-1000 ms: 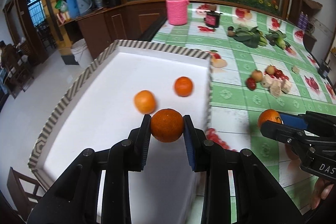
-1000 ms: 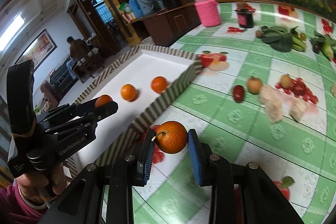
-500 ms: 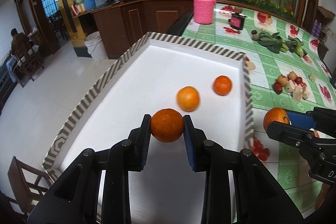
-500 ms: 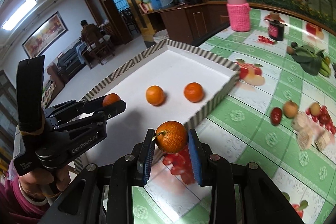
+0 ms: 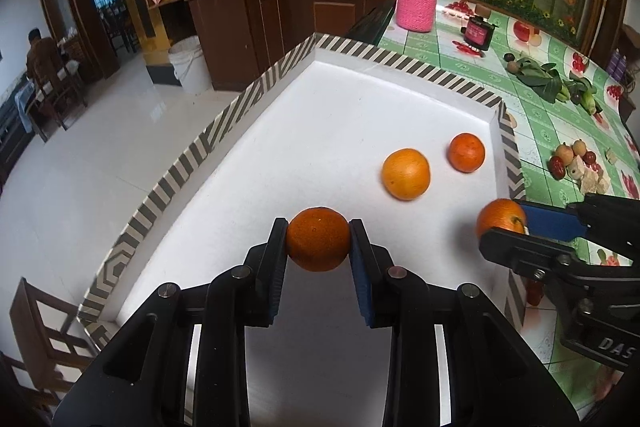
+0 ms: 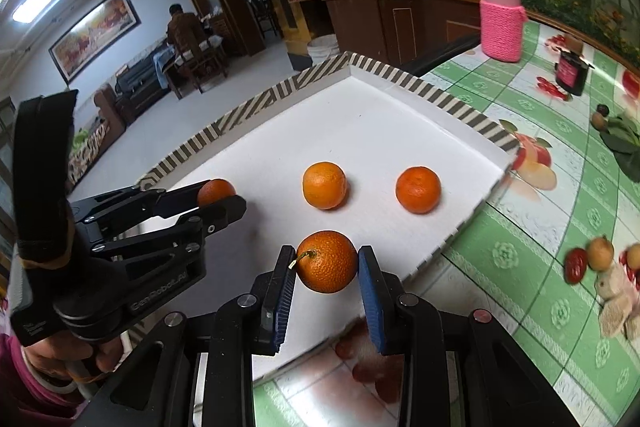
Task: Organize fruits
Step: 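Carry both oranges into the white tray and open both tools, then move both open tools back over the tablecloth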
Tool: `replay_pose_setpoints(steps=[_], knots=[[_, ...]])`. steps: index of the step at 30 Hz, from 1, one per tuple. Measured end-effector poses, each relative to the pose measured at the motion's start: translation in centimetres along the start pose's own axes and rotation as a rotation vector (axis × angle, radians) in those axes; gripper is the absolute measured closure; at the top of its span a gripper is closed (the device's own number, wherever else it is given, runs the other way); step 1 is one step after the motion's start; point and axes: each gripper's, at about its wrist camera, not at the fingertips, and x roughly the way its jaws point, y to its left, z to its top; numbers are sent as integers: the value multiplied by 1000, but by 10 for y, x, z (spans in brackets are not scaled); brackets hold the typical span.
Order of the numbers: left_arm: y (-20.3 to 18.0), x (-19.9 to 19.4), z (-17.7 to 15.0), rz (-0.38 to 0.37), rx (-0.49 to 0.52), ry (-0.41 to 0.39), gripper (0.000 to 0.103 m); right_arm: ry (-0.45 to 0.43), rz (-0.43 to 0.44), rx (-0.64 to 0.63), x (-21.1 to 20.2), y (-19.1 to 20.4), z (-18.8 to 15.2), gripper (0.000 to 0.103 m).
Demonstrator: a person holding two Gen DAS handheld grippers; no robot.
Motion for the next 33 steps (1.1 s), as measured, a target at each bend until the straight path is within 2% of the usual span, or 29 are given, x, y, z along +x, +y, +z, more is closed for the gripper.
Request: replay_pose_setpoints(steps=[8, 16, 19, 21, 22, 31, 33], knots=[[10, 10, -3, -4, -30, 41, 74, 49, 0, -35, 23, 5, 6, 73], [9, 14, -5, -5, -28, 63, 74, 55, -103, -89, 27, 10, 4, 71], [11, 14, -5, -6, -38, 64, 65, 41, -89, -63, 19, 4, 1, 70], [11, 14, -5, -13, -47, 66, 49, 27, -80, -47, 12, 1, 0, 70], [12, 13, -5, -15, -53, 64, 46, 18, -81, -41, 8, 0, -1, 70], [-3, -12, -2, 30, -26, -40, 44, -69, -92, 16, -34, -12, -15, 70], [-10, -18, -1, 29, -13, -69, 37, -84, -107, 38, -45, -20, -21, 70]])
